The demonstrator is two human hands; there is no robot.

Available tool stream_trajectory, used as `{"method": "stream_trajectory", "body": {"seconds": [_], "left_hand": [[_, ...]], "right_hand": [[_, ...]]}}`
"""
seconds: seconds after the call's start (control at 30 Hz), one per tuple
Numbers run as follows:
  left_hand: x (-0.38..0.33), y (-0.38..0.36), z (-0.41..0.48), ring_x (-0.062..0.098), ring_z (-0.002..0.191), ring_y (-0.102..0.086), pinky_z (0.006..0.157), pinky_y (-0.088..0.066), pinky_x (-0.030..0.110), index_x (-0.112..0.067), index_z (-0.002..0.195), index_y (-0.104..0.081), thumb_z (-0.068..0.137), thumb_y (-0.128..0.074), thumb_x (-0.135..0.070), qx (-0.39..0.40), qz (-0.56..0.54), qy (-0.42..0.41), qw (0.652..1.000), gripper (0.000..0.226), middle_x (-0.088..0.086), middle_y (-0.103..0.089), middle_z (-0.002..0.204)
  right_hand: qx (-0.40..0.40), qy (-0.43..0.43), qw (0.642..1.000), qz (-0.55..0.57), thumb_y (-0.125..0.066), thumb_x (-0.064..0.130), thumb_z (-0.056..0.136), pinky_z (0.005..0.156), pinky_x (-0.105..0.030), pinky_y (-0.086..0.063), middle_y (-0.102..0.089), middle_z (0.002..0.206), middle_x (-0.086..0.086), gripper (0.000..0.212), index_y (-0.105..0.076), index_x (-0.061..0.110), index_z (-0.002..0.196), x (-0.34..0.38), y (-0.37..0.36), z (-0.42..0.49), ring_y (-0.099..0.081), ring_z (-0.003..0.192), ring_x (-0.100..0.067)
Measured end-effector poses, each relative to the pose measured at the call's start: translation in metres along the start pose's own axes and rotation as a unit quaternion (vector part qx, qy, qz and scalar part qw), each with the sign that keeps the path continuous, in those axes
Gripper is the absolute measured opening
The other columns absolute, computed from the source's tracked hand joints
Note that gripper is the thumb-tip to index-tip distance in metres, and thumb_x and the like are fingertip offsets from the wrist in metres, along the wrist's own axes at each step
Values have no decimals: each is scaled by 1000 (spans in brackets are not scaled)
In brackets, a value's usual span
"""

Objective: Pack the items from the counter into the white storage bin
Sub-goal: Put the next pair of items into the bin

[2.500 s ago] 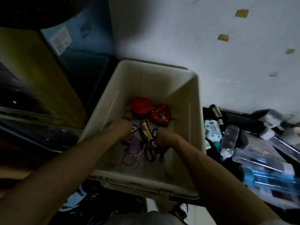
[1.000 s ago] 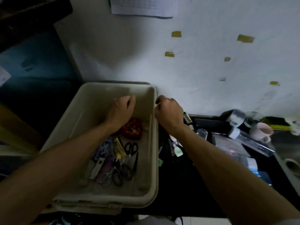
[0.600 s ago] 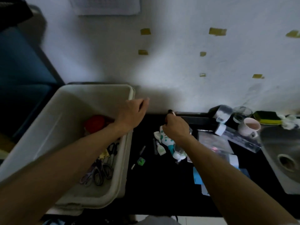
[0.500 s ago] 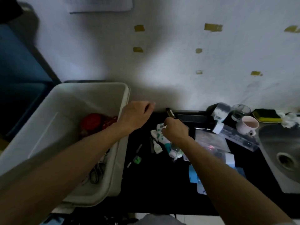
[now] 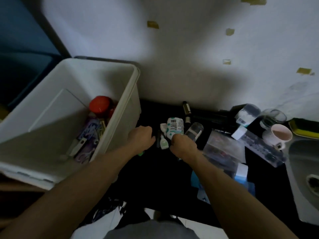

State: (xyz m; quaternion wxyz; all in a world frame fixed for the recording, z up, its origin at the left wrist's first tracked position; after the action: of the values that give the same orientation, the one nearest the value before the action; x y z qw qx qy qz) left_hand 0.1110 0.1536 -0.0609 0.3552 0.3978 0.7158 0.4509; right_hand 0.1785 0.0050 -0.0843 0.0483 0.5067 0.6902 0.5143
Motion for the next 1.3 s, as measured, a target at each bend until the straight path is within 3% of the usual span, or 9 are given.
{"method": "stream_trajectory", "body": {"seconds": [0.13,0.23,0.33,0.43,0.5,0.83,0.97,1.17,1.3], "left_hand": [[23,-33,-10,25,78,-52,63,-40,32,-11,90,-49,98,-49,-27,20,-36,44,998,18,13,-62,100],[34,-56,-19,28,91,-60,65,-42,32,-6,105,-57,98,-53,-32,21,-44,80,996,27,13,-61,105],[42,-70,-22,31,101,-59,70,-44,35,-7,113,-54,95,-57,-37,4,-54,107,993,35,15,-59,112],[47,-85,-19,30,107,-57,77,-48,38,-9,123,-50,94,-57,-40,21,-52,125,991,43,14,-55,120],[47,-89,-17,30,108,-57,73,-47,38,-10,127,-47,94,-58,-42,16,-39,116,992,47,14,-53,122],[48,-101,-14,28,101,-59,64,-39,33,-8,120,-52,97,-55,-22,-36,-24,145,988,27,13,-57,116],[46,-104,-16,27,100,-61,63,-37,32,-8,113,-55,95,-55,-18,-36,-6,163,986,20,12,-60,115],[42,-106,-18,28,107,-57,66,-36,32,-8,116,-55,86,-66,-31,-7,-19,146,989,39,12,-55,119],[37,-104,-21,29,94,-62,60,-39,32,-9,109,-53,83,-65,-34,-7,-45,133,990,37,12,-62,109]], "right_hand": [[29,40,999,-6,-56,17,97,75,-38,-47,-61,108,-17,23,-57,2,114,7,-19,8,-60,97,-36],[47,62,996,-32,-52,13,99,80,-43,-49,-59,114,-19,22,-54,4,119,16,-32,15,-58,102,-37],[30,91,993,-66,-51,13,99,75,-39,-43,-58,112,-17,25,-52,6,122,20,-39,19,-55,105,-37],[-16,119,983,-137,-52,19,98,89,-42,-42,-57,118,-17,31,-53,5,126,22,-40,23,-46,116,-35],[-15,125,980,-157,-52,22,96,95,-42,-40,-56,124,-17,37,-50,6,130,22,-43,28,-44,120,-36],[9,111,973,-202,-53,23,93,101,-45,-37,-44,135,-20,48,-45,9,138,18,-67,55,-45,123,-39],[6,80,985,-154,-57,19,91,92,-43,-47,-46,129,-19,52,-45,9,141,24,-78,61,-51,115,-40],[-17,37,990,-134,-54,13,95,90,-41,-49,-47,132,-19,44,-47,9,138,27,-89,67,-50,119,-36],[-22,36,991,-128,-55,15,94,94,-41,-45,-48,129,-20,41,-50,9,135,26,-81,65,-49,118,-37]]}}
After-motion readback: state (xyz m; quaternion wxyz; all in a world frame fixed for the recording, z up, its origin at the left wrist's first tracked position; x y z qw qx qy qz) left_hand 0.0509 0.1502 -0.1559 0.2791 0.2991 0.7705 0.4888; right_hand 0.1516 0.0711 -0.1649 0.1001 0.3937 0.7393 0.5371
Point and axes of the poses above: each hand's wrist, its own z-axis towards the middle knuckle, its own y-axis out of the back of the hand, x = y × z, the point moved 7 cm from there along z, towards the middle knuckle
